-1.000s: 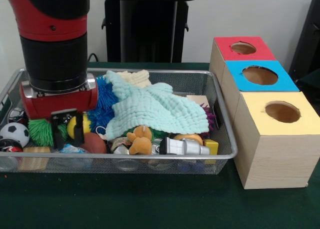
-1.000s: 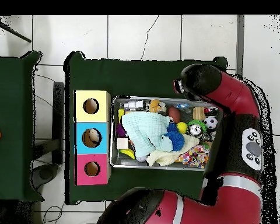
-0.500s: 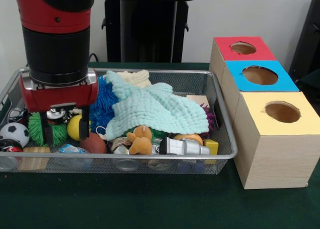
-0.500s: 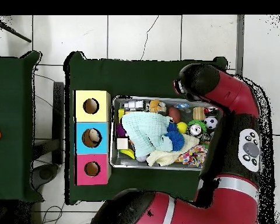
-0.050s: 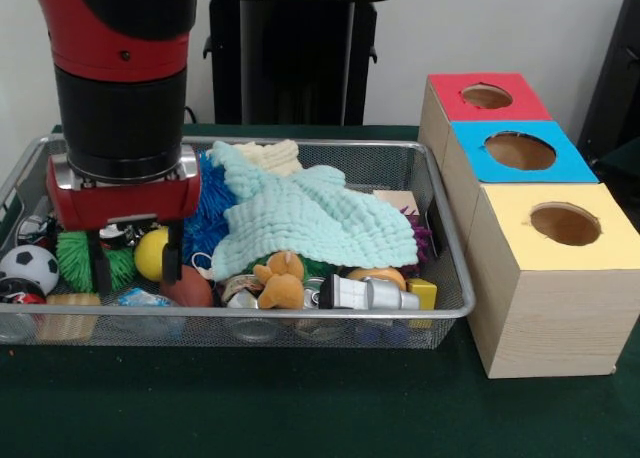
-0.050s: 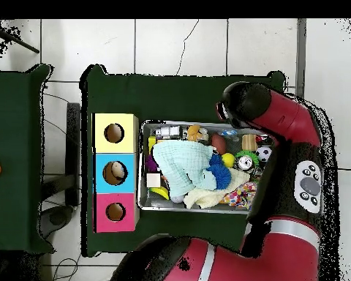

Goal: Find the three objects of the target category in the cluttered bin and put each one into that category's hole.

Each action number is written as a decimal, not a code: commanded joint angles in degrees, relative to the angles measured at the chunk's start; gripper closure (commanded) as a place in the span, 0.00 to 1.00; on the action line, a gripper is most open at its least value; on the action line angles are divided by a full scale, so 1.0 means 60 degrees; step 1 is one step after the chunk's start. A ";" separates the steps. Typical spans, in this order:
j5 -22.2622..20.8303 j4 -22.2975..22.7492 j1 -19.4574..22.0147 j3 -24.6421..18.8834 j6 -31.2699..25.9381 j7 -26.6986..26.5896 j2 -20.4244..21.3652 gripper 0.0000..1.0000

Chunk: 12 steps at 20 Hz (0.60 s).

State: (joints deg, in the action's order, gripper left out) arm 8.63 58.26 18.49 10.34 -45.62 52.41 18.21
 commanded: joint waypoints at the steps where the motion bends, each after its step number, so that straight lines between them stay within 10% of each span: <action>1: 0.0094 0.0824 -0.0011 -0.0401 0.0635 0.2915 -0.0896 0.00; 12: -0.0025 0.0885 -0.0028 -0.0171 0.1209 0.3086 -0.1782 0.00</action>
State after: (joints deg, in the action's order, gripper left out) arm 9.33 57.83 18.51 10.47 -43.15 52.86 12.25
